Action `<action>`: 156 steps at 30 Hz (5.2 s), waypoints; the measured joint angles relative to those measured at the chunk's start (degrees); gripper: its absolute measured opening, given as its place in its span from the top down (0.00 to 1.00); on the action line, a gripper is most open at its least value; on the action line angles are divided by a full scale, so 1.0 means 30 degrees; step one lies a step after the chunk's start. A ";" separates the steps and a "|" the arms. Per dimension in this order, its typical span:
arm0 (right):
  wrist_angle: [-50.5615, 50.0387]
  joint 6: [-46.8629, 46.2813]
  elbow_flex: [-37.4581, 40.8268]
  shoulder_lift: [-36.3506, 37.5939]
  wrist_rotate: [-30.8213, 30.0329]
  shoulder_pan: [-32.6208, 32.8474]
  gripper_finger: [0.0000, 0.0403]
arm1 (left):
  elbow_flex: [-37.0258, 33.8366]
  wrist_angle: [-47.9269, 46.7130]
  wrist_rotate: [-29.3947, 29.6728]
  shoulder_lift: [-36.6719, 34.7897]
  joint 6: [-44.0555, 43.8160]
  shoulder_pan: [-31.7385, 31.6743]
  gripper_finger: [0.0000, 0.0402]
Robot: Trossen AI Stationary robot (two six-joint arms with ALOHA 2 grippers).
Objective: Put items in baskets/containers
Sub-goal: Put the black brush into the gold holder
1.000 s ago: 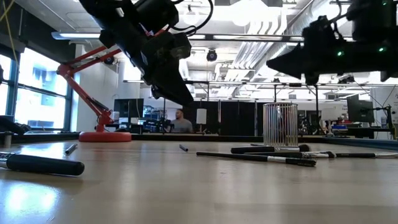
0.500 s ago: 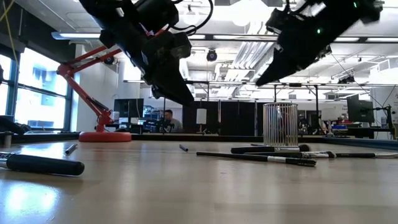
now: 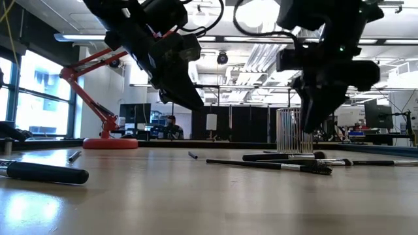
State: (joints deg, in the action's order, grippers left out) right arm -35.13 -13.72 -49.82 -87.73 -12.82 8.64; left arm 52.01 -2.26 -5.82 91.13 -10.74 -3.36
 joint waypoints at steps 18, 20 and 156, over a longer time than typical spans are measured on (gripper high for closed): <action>0.0008 0.1185 0.0007 -0.2534 0.1646 0.0051 0.73 | 0.0000 0.1432 -0.0198 0.0180 -0.0195 0.0003 0.69; 0.0047 0.1341 0.0007 -0.2512 0.1802 0.0046 0.80 | 0.0036 0.1942 -0.0854 0.0647 -0.0137 0.0000 0.66; 3.3548 0.2853 0.6965 0.2479 -0.7954 0.0336 0.69 | -0.0095 1.4215 0.2565 0.1552 -0.0247 0.0372 0.93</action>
State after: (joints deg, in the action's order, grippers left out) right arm 65.52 -5.16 -28.93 -80.29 -36.68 9.65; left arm 51.72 40.38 1.87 95.79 -11.48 -2.24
